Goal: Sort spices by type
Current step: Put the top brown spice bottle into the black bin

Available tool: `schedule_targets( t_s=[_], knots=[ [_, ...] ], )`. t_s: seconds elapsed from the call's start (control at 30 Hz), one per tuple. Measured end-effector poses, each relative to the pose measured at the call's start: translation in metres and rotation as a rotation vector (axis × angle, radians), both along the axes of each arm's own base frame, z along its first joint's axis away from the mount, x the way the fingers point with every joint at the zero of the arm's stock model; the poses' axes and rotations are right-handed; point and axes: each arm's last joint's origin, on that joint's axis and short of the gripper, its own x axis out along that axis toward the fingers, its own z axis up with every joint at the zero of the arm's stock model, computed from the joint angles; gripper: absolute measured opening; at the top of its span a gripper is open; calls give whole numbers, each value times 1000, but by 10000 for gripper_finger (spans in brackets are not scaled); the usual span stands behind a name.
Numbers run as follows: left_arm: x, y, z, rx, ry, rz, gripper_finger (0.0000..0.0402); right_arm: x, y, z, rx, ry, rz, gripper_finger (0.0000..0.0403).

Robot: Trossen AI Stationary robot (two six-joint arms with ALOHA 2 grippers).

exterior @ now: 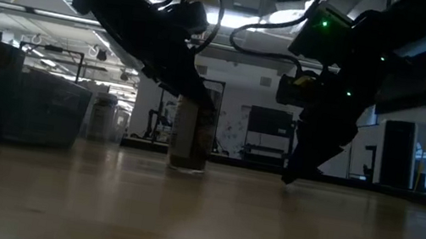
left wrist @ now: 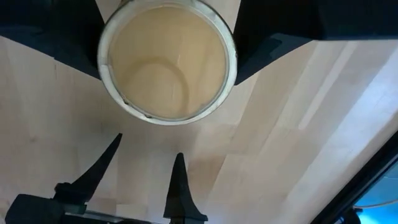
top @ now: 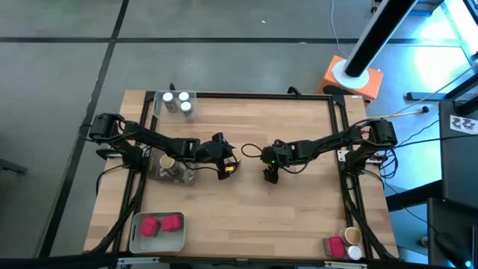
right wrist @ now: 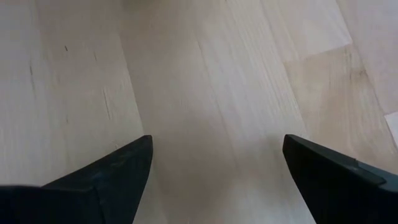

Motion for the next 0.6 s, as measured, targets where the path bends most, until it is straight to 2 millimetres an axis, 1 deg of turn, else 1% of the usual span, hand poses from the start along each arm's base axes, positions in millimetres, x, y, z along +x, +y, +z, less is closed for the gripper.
schedule_targets(
  t_s=[0.17,0.27,0.43,0.6],
  knots=[
    [0,-1,1,17,-2,-15,260,0,0,0,0,0,0,358],
    [-3,-5,8,16,-14,-26,260,0,0,0,0,0,0,358],
    [-17,-14,34,13,-59,-50,260,0,0,0,0,0,0,358],
    [-42,-19,64,-18,-92,-54,260,0,0,0,0,0,0,358]
  ],
)
